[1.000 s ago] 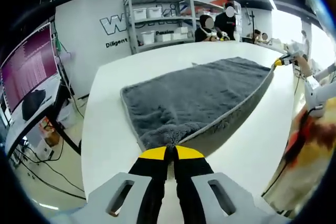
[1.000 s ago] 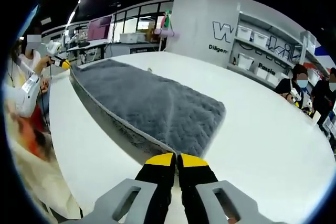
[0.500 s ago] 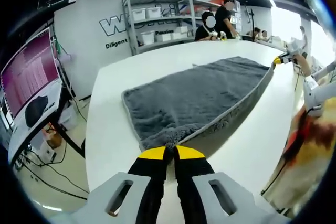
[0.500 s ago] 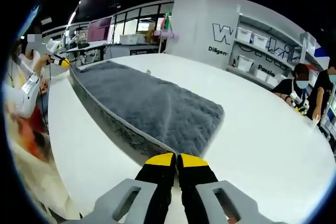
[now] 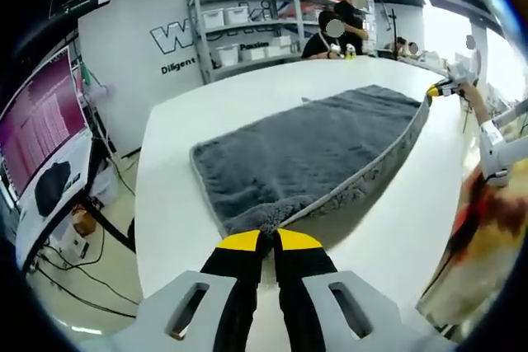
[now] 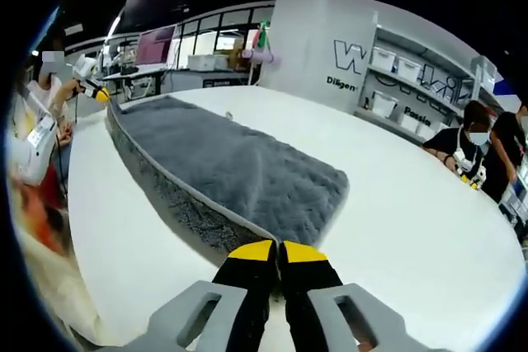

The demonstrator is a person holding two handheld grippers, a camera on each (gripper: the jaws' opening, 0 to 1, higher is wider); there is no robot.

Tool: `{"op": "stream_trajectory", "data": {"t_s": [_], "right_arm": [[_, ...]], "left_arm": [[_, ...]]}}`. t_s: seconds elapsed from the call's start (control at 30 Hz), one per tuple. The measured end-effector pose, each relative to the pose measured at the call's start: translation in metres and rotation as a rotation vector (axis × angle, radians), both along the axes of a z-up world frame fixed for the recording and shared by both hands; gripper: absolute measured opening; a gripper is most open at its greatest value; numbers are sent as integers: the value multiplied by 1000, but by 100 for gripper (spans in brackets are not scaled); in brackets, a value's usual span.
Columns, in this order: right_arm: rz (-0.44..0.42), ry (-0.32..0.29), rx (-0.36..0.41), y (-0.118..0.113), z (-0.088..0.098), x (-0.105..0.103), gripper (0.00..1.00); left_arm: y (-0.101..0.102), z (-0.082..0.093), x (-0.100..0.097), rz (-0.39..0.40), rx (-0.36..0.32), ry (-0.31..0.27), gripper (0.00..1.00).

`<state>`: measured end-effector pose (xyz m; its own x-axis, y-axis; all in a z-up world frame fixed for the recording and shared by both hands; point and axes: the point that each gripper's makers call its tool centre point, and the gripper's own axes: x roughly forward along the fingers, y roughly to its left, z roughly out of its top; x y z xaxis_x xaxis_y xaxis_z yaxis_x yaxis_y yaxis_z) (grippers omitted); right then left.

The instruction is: Fold the towel on the table until its edges align and the towel forms a compact rectangular stack.

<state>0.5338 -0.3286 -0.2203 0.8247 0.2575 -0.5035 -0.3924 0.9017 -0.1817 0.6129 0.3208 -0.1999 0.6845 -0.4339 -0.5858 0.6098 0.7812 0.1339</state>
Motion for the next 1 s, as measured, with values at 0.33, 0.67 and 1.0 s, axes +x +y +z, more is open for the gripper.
{"op": "stream_trajectory", "data": {"t_s": [0.33, 0.67, 1.0], "right_arm": [[-17, -18, -61, 3, 6, 12, 0], [-43, -56, -108, -2, 18, 28, 0], [-66, -83, -155, -10, 26, 40, 0]], "left_arm": [[-2, -3, 18, -2, -21, -4, 5], [-5, -3, 35, 7, -46, -30, 5], [-8, 0, 48, 17, -75, -68, 5]]}}
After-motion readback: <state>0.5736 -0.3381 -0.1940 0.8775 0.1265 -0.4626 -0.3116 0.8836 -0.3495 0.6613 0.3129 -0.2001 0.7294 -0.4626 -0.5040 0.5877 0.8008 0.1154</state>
